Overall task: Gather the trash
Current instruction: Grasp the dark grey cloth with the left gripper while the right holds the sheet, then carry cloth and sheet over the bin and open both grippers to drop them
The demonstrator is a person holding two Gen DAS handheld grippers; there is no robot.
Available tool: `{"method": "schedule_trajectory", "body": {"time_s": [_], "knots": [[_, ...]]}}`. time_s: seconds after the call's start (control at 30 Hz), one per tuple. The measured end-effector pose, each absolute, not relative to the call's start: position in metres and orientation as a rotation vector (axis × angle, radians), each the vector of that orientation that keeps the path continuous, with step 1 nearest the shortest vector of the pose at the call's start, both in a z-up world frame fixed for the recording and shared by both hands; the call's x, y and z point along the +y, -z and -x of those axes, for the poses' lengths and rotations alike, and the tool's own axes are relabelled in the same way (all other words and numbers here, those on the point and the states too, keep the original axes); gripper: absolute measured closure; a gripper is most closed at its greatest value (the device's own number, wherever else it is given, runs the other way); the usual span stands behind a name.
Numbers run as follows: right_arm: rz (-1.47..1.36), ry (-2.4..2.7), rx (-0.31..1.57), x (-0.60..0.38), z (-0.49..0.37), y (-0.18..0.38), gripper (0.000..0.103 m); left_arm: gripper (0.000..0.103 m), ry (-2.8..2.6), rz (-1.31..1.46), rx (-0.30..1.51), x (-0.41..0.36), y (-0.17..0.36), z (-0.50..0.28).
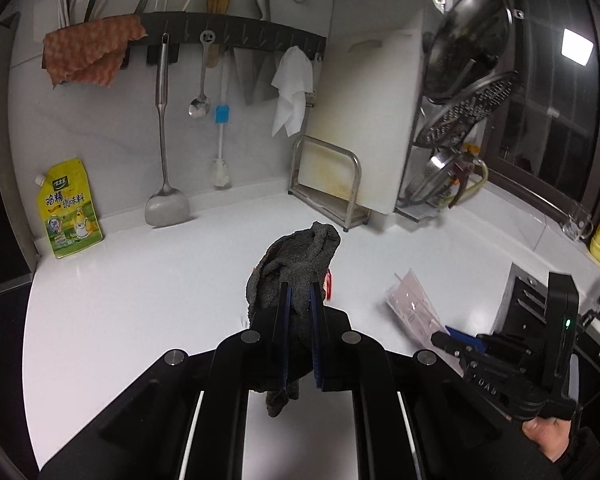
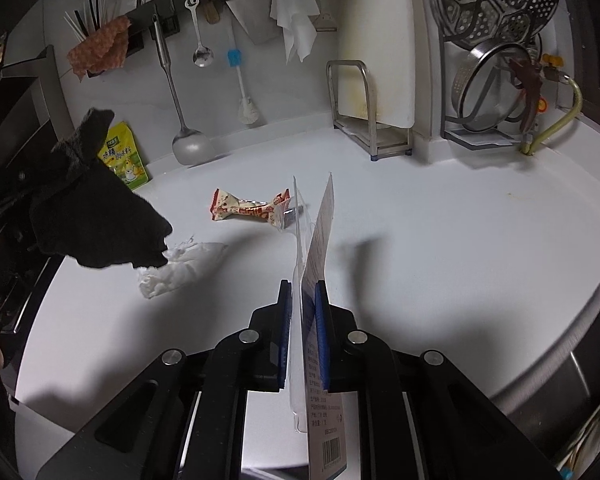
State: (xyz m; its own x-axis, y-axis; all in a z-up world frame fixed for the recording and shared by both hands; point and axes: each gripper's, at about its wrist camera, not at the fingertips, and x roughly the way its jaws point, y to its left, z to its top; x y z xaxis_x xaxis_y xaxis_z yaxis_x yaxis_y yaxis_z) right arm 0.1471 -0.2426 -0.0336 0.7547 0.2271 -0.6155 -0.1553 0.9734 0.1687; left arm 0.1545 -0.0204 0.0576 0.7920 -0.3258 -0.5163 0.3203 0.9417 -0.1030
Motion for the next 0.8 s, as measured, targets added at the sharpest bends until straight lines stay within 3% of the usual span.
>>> {"method": "schedule_trajectory", "body": {"time_s": [0.4, 0.8], "knots": [[-0.127, -0.128, 0.648, -0.227, -0.018, 0.03, 0.092, 0.094, 0.43, -0.053, 0.568, -0.039, -0.028, -0.029], [-0.148, -0.048, 0.688, -0.221, 0.082, 0.064, 0.092, 0.094, 0.467, -0.045, 0.596, -0.056, 0.009, 0.057]]}}
